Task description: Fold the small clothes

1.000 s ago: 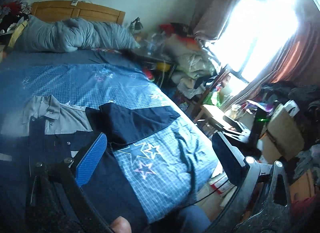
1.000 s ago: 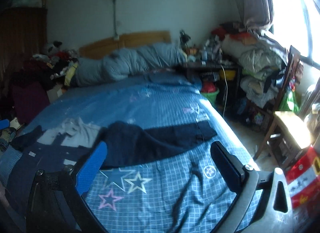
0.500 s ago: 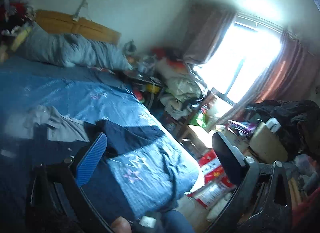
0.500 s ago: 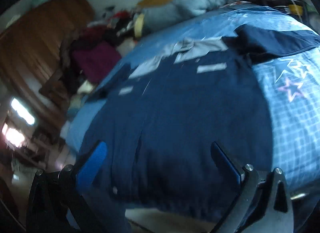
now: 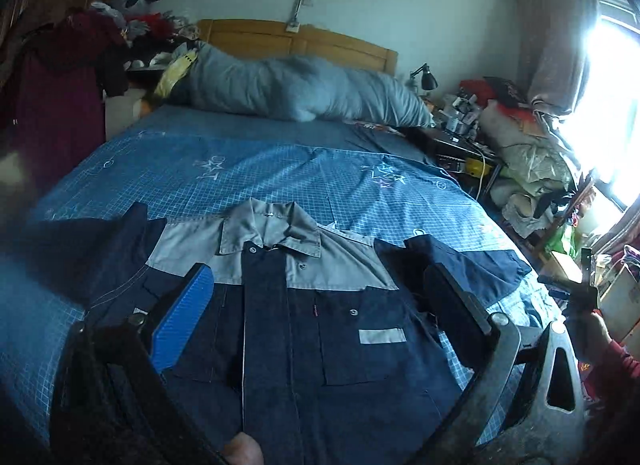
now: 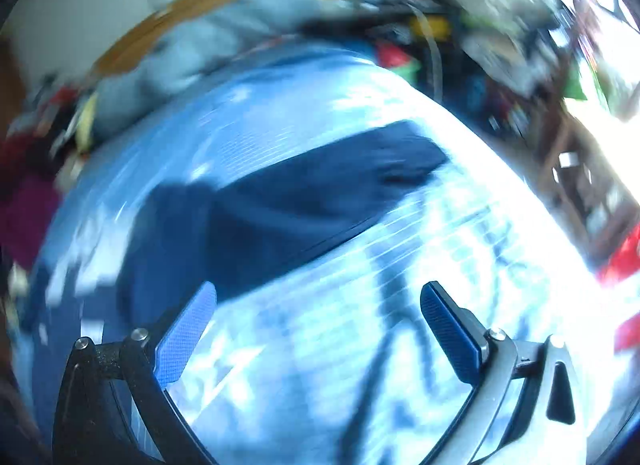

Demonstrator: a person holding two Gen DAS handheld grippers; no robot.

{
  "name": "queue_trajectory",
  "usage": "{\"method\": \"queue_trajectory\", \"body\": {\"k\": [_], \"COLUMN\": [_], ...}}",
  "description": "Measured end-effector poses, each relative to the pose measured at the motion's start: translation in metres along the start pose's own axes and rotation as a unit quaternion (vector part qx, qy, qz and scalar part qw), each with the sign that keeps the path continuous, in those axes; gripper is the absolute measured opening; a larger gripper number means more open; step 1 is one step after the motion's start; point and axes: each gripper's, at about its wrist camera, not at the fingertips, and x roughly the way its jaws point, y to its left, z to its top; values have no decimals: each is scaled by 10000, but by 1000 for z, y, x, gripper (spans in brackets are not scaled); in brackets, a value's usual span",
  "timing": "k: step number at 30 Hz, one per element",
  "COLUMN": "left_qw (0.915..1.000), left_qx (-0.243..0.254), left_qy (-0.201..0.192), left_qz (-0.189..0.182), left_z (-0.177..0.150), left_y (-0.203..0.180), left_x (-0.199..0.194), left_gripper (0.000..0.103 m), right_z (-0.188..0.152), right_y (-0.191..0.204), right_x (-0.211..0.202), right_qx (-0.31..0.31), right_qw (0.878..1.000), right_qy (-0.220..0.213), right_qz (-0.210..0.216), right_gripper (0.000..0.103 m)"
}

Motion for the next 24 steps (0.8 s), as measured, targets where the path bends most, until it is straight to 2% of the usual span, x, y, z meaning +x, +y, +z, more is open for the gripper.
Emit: {"method": "queue_trajectory", "body": {"k": [1, 4, 6, 8, 12, 13, 14, 15, 17, 20, 22, 24], "left_qw": [10000, 9999, 9998, 9998, 9995, 9995, 9996, 9996, 9995, 9989, 9980, 9968], "left_qx": [-28, -121, -159, -106, -71, -86, -127, -181, -264, -356, -497, -679], "left_qy": [-2, 62, 102, 134, 247, 236, 209, 172, 88, 27, -46, -154], "left_qz": [41, 73, 63, 89, 177, 182, 156, 122, 139, 296, 378, 395], "left_z": [-1, -1, 0, 0, 2, 3, 5, 6, 8, 12, 14, 15], "left_y": [3, 4, 4, 1, 0, 2, 4, 9, 20, 40, 55, 70], "left_x": [4, 17, 25, 31, 38, 37, 34, 31, 21, 16, 10, -1], "left_gripper": [103, 103, 103, 103, 103, 103, 103, 103, 103, 103, 103, 103], "right_z": [18, 55, 65, 71, 78, 82, 83, 83, 93, 98, 96, 86], "right_y": [-23, -74, -89, -94, -79, -76, -66, -54, -27, 48, 128, 219], "right_x": [15, 51, 72, 88, 100, 99, 109, 127, 123, 68, 33, 12], "right_qx": [320, 1045, 1325, 1277, 954, 898, 853, 784, 583, 247, -207, -713], "right_qw": [9995, 9945, 9910, 9916, 9953, 9958, 9961, 9964, 9978, 9909, 9781, 9600], "right_qy": [-1, 12, 79, 58, -66, -86, -29, 35, -97, -665, -928, -1029], "right_qz": [-2, 40, 198, 186, 124, 137, 217, 317, 313, 1142, 1850, 2504], "right_gripper": [94, 93, 91, 90, 86, 70, 55, 47, 20, 18, 18, 18]}}
